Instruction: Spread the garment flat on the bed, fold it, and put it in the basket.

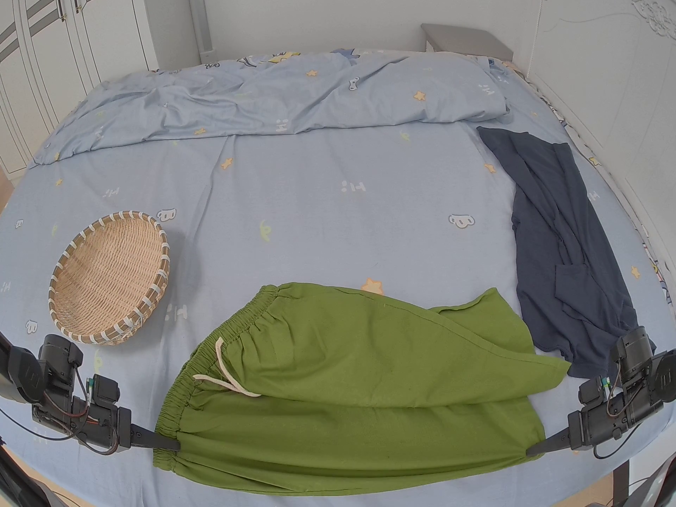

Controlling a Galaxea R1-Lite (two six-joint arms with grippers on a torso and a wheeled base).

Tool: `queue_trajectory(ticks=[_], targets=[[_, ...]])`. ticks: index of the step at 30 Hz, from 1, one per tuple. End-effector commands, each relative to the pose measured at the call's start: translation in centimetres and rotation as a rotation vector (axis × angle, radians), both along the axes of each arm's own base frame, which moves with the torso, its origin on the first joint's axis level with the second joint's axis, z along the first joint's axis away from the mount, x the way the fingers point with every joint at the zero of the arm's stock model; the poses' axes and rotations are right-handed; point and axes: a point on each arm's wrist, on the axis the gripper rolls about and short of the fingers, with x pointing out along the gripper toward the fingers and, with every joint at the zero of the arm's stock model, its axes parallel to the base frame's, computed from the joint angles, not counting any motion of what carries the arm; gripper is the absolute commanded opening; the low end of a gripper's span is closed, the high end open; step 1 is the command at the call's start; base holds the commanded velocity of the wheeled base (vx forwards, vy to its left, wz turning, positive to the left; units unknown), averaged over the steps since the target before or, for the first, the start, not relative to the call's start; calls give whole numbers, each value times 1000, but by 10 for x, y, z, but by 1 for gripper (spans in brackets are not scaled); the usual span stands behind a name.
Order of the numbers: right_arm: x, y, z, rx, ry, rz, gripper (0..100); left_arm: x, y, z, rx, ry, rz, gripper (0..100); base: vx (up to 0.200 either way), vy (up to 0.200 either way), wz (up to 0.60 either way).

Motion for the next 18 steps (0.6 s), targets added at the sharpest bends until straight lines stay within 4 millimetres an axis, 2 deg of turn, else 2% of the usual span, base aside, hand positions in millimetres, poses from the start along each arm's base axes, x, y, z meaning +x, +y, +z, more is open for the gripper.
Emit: queue_trajectory(ticks=[1, 14, 15, 18], targets=[[-2, 0, -8, -10, 45, 10, 0, 4, 3, -6, 10, 32, 8, 0, 0, 0, 0], [-3, 1, -9, -8, 43, 21, 0, -7, -8, -9, 7, 63, -39, 0, 0, 0, 0], [-3, 1, -9, -8, 43, 21, 100, -7, -8, -10, 7, 65, -40, 100, 0, 0, 0], [-3, 2, -9, -8, 43, 23, 100, -7, -8, -9, 9, 64, -40, 100, 0, 0, 0]])
